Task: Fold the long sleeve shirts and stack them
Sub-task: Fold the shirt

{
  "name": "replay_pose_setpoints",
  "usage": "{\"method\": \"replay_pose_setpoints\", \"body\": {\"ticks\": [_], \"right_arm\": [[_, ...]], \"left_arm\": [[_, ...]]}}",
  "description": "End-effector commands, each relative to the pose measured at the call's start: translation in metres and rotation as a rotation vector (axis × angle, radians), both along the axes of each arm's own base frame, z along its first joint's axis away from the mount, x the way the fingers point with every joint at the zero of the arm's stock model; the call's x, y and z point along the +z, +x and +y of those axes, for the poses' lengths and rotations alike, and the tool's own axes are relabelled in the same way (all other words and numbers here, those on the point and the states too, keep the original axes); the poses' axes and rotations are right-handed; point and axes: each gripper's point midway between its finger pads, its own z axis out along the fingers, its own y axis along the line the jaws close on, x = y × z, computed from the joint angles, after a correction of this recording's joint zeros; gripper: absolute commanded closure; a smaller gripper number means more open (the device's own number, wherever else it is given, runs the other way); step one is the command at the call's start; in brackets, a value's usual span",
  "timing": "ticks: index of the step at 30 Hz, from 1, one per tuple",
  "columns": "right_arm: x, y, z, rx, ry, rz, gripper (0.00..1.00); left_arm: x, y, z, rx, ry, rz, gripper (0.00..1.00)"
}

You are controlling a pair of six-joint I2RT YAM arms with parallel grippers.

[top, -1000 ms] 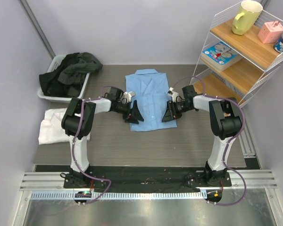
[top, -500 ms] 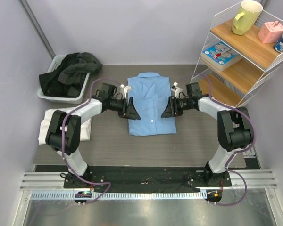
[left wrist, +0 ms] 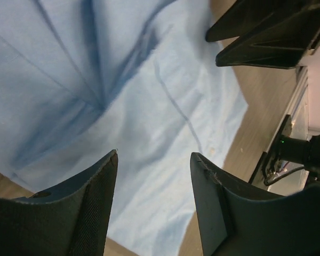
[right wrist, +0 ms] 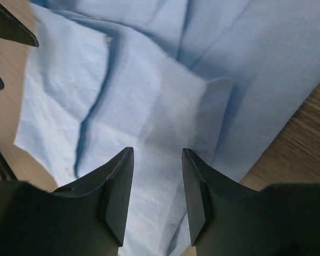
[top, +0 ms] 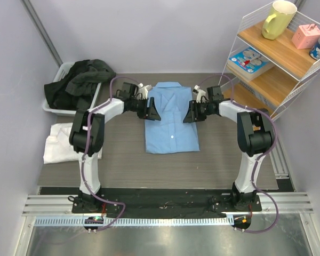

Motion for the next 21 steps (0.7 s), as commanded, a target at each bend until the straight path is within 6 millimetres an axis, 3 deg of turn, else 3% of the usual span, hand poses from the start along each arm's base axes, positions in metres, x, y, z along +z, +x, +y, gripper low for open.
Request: {"method": "replay_pose_setpoints", "body": {"ticks": [1,5,7,9,10,11,12,13,14,15,17,18,21], "right_arm": [[-0.019,0.025,-0.011,-0.046,-0.044,-0.030,0.53],[-0.032,0.036,-0.021,-0.063,-0.087,-0.043,0.54],[-0.013,0.037,-0.016,-0.053,-0.056,-0.072,0.54],[0.013,0.034,-0.010,-0.050,-0.007,-0.086,0.52],[0.030,0.027,-0.003,-0.025,0.048,-0.087,0.52],[0.062,0.021,0.001,-0.035,0.095,-0.113,0.52],[0.067,0.008,0.004,-0.033,0.126,-0.096,0.51],[0.074,-0.001,0.006,-0.031,0.154,-0.092,0.50],[0.087,-0.020,0.010,-0.024,0.204,-0.087,0.50],[0.090,-0.029,0.013,-0.016,0.217,-0.084,0.49],[0.092,-0.050,0.016,0.000,0.239,-0.063,0.50],[0.092,-0.058,0.020,0.003,0.252,-0.042,0.50],[0.082,-0.080,0.030,0.011,0.291,0.029,0.50]], "left_arm": [[-0.042,0.014,0.012,0.043,0.056,0.077,0.43],[-0.063,0.036,0.032,0.106,0.117,0.065,0.44],[-0.051,0.045,0.040,0.089,0.120,0.007,0.43],[-0.004,0.037,0.033,0.011,0.051,-0.098,0.39],[0.002,0.023,0.033,-0.025,0.032,-0.111,0.35],[0.041,0.013,0.031,-0.043,-0.010,-0.179,0.34],[0.049,-0.001,0.030,-0.058,-0.042,-0.170,0.31],[0.052,-0.031,0.027,-0.083,-0.118,-0.081,0.31],[0.071,-0.049,0.022,-0.103,-0.168,-0.097,0.31],[0.077,-0.068,0.018,-0.130,-0.208,-0.070,0.30],[0.067,-0.118,0.008,-0.206,-0.257,0.038,0.30],[0.074,-0.133,0.006,-0.232,-0.269,0.032,0.31],[0.057,-0.167,-0.003,-0.284,-0.262,0.118,0.33]]}}
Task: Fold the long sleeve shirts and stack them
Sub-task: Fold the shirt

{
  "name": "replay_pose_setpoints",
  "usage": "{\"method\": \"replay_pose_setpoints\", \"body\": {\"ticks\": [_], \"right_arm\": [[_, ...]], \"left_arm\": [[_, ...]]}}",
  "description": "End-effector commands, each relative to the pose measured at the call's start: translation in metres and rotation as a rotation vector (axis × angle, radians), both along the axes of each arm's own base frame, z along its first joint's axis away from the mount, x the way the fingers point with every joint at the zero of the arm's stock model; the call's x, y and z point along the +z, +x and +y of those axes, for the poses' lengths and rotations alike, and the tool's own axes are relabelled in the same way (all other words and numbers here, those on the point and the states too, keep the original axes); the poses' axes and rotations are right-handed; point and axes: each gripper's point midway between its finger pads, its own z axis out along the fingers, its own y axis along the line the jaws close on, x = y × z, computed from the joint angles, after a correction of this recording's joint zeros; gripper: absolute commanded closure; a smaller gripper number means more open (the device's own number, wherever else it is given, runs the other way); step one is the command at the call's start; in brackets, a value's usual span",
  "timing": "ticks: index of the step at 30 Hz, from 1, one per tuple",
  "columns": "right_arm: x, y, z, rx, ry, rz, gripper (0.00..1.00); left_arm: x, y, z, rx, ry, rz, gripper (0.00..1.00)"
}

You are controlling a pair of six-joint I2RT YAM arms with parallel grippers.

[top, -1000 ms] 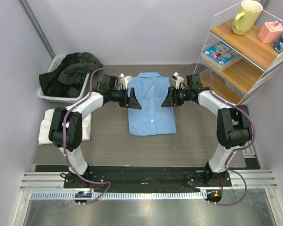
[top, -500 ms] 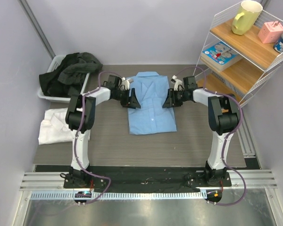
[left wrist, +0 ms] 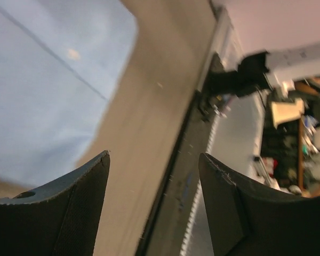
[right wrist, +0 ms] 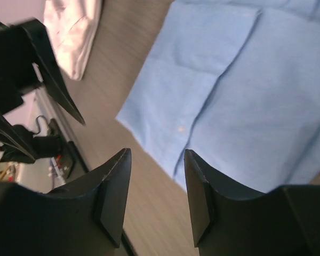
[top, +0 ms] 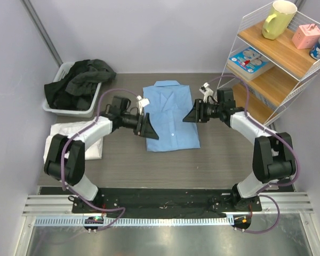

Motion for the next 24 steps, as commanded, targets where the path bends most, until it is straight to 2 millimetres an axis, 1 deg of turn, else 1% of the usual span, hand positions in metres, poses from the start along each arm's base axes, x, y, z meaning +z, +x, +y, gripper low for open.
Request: {"method": "replay_pose_setpoints", "body": {"ticks": [1,2,3,4,5,6,8,9,10,12,13,14,15,16,17,19,21,22,23,24], "right_arm": [[-0.005,-0.033,0.024,0.049,0.104,0.098,0.50],[-0.014,-0.043,0.027,0.063,0.108,0.129,0.51],[-0.020,-0.047,0.029,0.068,0.106,0.147,0.51],[-0.025,-0.051,0.032,0.075,0.106,0.159,0.52],[-0.034,-0.055,0.032,0.076,0.104,0.181,0.52],[-0.045,-0.056,0.030,0.070,0.094,0.206,0.53],[-0.060,-0.055,0.024,0.067,0.061,0.213,0.53],[-0.068,-0.052,0.020,0.056,0.050,0.224,0.53],[-0.080,-0.052,0.017,0.046,0.036,0.254,0.54],[-0.092,-0.045,0.004,0.018,0.011,0.258,0.54],[-0.100,-0.044,0.000,0.002,-0.004,0.278,0.54],[-0.104,-0.039,-0.009,-0.010,-0.025,0.264,0.54],[-0.109,-0.038,-0.013,-0.021,-0.044,0.269,0.54],[-0.113,-0.038,-0.018,-0.030,-0.065,0.270,0.54],[-0.118,-0.041,-0.021,-0.027,-0.085,0.270,0.54],[-0.125,-0.046,-0.025,-0.028,-0.104,0.294,0.55],[-0.126,-0.050,-0.026,-0.020,-0.109,0.305,0.55],[-0.125,-0.051,-0.025,-0.019,-0.109,0.307,0.55],[-0.116,-0.048,-0.025,-0.016,-0.108,0.286,0.55],[-0.110,-0.047,-0.025,-0.004,-0.109,0.274,0.55]], "left_arm": [[-0.012,-0.052,-0.018,-0.140,-0.063,0.147,0.34],[-0.018,-0.057,-0.020,-0.149,-0.056,0.175,0.34],[-0.026,-0.057,-0.022,-0.152,-0.052,0.204,0.35],[-0.029,-0.055,-0.022,-0.149,-0.049,0.211,0.35],[-0.031,-0.048,-0.024,-0.137,-0.039,0.201,0.36],[-0.035,-0.044,-0.025,-0.138,-0.037,0.194,0.36],[-0.053,-0.034,-0.026,-0.110,0.000,0.208,0.36],[-0.058,-0.029,-0.027,-0.101,0.011,0.207,0.36],[-0.073,-0.026,-0.026,-0.086,0.034,0.234,0.36],[-0.096,-0.016,-0.015,-0.023,0.090,0.270,0.36],[-0.108,-0.010,-0.007,0.015,0.114,0.290,0.36],[-0.123,-0.007,0.001,0.046,0.142,0.316,0.36],[-0.135,0.000,0.010,0.093,0.185,0.314,0.36],[-0.142,0.005,0.022,0.136,0.199,0.324,0.36],[-0.149,0.009,0.029,0.165,0.212,0.328,0.36],[-0.152,0.009,0.037,0.192,0.205,0.355,0.36],[-0.144,0.006,0.037,0.182,0.187,0.343,0.35],[-0.138,-0.002,0.036,0.159,0.165,0.344,0.35],[-0.132,-0.008,0.037,0.142,0.158,0.346,0.35],[-0.114,-0.010,0.036,0.123,0.138,0.305,0.35]]}}
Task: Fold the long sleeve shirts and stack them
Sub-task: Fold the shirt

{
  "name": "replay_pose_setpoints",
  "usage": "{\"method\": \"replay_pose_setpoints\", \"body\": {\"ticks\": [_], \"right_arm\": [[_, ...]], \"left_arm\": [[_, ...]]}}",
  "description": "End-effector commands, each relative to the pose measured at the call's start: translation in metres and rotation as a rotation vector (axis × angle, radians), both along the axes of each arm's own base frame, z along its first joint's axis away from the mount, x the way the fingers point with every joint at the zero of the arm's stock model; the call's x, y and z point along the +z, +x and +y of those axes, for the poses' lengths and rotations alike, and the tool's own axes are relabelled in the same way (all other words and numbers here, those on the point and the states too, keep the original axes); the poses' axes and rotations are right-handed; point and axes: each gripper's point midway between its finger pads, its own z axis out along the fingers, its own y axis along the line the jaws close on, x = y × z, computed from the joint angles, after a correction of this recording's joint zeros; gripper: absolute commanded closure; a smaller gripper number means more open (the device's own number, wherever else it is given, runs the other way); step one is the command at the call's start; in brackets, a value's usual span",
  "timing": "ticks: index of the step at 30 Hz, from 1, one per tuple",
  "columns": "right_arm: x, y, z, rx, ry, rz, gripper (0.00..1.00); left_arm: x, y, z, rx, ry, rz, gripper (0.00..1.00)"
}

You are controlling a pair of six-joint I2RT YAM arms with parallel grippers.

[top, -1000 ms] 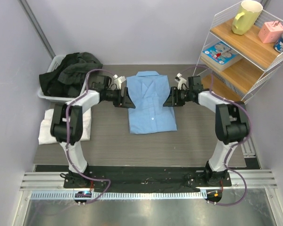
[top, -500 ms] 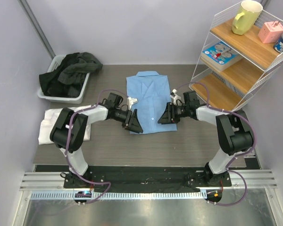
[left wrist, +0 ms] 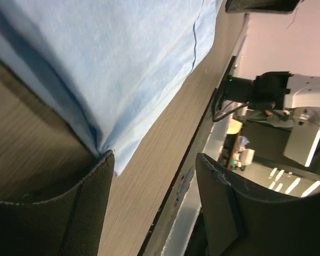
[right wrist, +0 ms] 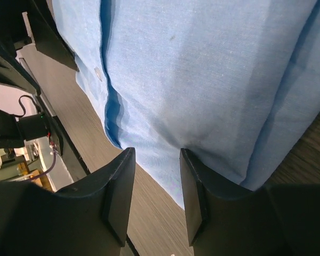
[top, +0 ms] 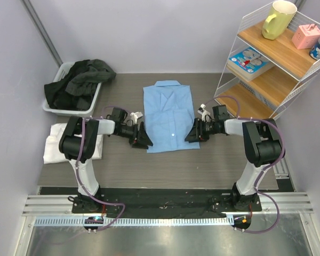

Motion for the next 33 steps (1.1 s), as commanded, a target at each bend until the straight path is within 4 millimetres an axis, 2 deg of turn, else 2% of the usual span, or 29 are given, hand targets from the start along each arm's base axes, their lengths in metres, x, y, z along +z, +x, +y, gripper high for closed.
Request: {"method": "replay_pose_setpoints", "body": {"ticks": [1,3,6,7,8,10,12,13,15,16,19,20,23,24,25,26,27,29,30,31,32,33], "right_arm": [[0.008,0.000,-0.013,0.020,-0.092,-0.036,0.55],[0.043,0.008,-0.009,0.044,-0.048,-0.120,0.55],[0.084,0.021,0.000,0.054,0.015,-0.210,0.52],[0.097,0.035,0.005,0.024,0.047,-0.238,0.51],[0.101,0.040,0.009,0.010,0.069,-0.242,0.49],[0.109,0.056,0.023,-0.008,0.130,-0.250,0.48],[0.110,0.065,0.031,-0.007,0.158,-0.249,0.47],[0.103,0.071,0.036,-0.013,0.174,-0.233,0.48],[0.105,0.078,0.046,-0.037,0.230,-0.205,0.47],[0.093,0.078,0.048,-0.041,0.237,-0.168,0.48],[0.067,0.079,0.051,-0.051,0.227,-0.103,0.48],[0.047,0.079,0.048,-0.045,0.204,-0.087,0.48],[0.009,0.086,0.022,-0.089,0.098,-0.064,0.50],[0.000,0.086,0.008,-0.097,0.067,-0.055,0.52],[-0.002,0.086,0.002,-0.096,0.056,-0.057,0.52],[0.004,0.083,0.000,-0.083,0.049,-0.060,0.53],[0.007,0.076,-0.002,-0.047,0.031,-0.064,0.53],[0.032,0.077,0.003,-0.017,0.062,-0.114,0.53],[0.050,0.080,0.003,-0.014,0.070,-0.158,0.52],[0.062,0.087,0.003,-0.004,0.062,-0.221,0.52],[0.069,0.094,0.001,-0.008,0.046,-0.259,0.52],[0.069,0.103,-0.004,-0.029,0.005,-0.285,0.52]], "left_arm": [[0.011,-0.007,0.014,-0.013,0.055,-0.127,0.35],[0.045,-0.007,0.014,-0.056,0.019,-0.241,0.36],[0.085,0.021,0.005,-0.033,0.004,-0.359,0.36],[0.090,0.024,-0.004,-0.046,-0.003,-0.373,0.35],[0.101,0.034,-0.013,-0.039,-0.006,-0.392,0.34],[0.097,0.042,-0.035,-0.055,-0.023,-0.406,0.31],[0.093,0.049,-0.051,-0.020,-0.043,-0.347,0.28],[0.084,0.060,-0.057,0.000,-0.059,-0.349,0.26],[0.074,0.067,-0.065,0.018,-0.085,-0.310,0.22],[0.054,0.071,-0.067,0.021,-0.069,-0.273,0.21],[0.030,0.081,-0.069,0.050,-0.045,-0.216,0.14],[0.015,0.083,-0.065,0.069,-0.013,-0.192,0.12],[-0.018,0.090,-0.045,0.128,0.071,-0.139,0.12],[-0.019,0.092,-0.037,0.141,0.068,-0.129,0.12],[-0.018,0.084,-0.035,0.110,0.049,-0.130,0.13],[-0.013,0.078,-0.034,0.092,0.033,-0.138,0.14],[0.004,0.073,-0.035,0.065,0.004,-0.184,0.14],[0.023,0.061,-0.035,0.013,-0.042,-0.247,0.16],[0.039,0.060,-0.032,0.012,-0.040,-0.284,0.16],[0.044,0.060,-0.031,0.007,-0.032,-0.300,0.17],[0.050,0.071,-0.028,0.008,-0.002,-0.371,0.18],[0.053,0.073,-0.022,0.022,0.033,-0.365,0.19]]}}
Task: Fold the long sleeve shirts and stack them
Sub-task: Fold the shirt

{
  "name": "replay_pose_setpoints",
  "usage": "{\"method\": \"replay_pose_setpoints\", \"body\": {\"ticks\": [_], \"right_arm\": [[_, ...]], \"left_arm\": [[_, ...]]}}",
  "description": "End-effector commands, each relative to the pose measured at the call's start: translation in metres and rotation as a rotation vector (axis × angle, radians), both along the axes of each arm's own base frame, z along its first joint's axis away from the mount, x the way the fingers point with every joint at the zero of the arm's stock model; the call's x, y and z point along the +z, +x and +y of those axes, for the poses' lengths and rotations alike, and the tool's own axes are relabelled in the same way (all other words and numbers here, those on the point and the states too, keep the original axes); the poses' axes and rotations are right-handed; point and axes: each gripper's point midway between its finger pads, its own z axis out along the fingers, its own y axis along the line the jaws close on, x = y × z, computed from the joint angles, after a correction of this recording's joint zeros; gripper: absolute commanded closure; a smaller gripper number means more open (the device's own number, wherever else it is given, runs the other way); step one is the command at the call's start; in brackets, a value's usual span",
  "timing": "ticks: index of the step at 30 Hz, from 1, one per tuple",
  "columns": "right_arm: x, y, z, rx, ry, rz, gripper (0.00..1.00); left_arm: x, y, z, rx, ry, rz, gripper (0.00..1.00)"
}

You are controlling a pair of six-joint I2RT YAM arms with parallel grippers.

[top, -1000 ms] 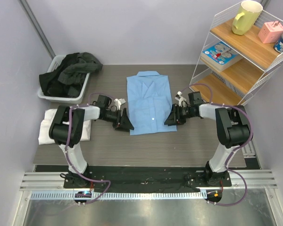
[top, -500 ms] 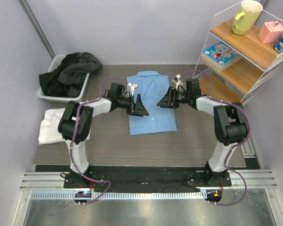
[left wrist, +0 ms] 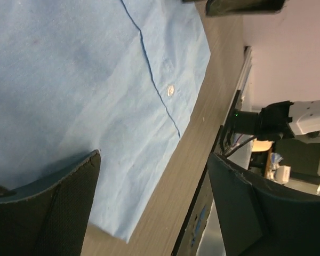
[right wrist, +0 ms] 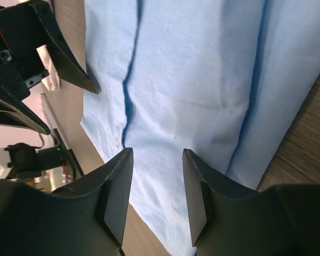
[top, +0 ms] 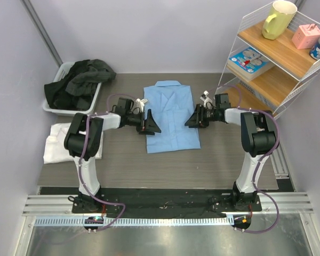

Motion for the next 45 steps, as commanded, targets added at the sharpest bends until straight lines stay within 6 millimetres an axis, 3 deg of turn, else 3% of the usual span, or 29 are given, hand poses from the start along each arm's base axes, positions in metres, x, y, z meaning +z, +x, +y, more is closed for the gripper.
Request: {"method": "replay_pose_setpoints", "body": {"ticks": [1,6,10,17,30,34,39,42,45], "right_arm": [[0.060,0.044,-0.009,0.007,-0.112,-0.301,0.52],[0.046,0.083,-0.025,-0.048,-0.243,-0.359,0.52],[0.033,0.101,-0.029,-0.071,-0.292,-0.363,0.52],[0.021,0.102,-0.019,-0.055,-0.257,-0.331,0.52],[0.013,0.110,-0.012,-0.056,-0.229,-0.317,0.56],[0.017,0.109,-0.008,-0.048,-0.205,-0.316,0.72],[0.018,0.109,-0.006,-0.043,-0.193,-0.312,0.84],[0.020,0.110,-0.006,-0.046,-0.186,-0.317,0.99],[0.026,0.112,-0.007,-0.055,-0.192,-0.330,0.99]], "left_arm": [[0.031,0.020,0.016,0.017,0.092,-0.193,0.21],[0.034,0.065,0.038,0.122,0.224,-0.292,0.25],[0.024,0.079,0.053,0.131,0.291,-0.282,0.31],[0.016,0.101,0.061,0.134,0.357,-0.320,0.35],[0.007,0.131,0.049,0.127,0.317,-0.328,0.39],[0.008,0.139,0.044,0.130,0.307,-0.341,0.39],[0.009,0.144,0.035,0.123,0.272,-0.348,0.39],[0.009,0.145,0.029,0.121,0.258,-0.348,0.41],[0.008,0.147,0.026,0.120,0.251,-0.357,0.41]]}}
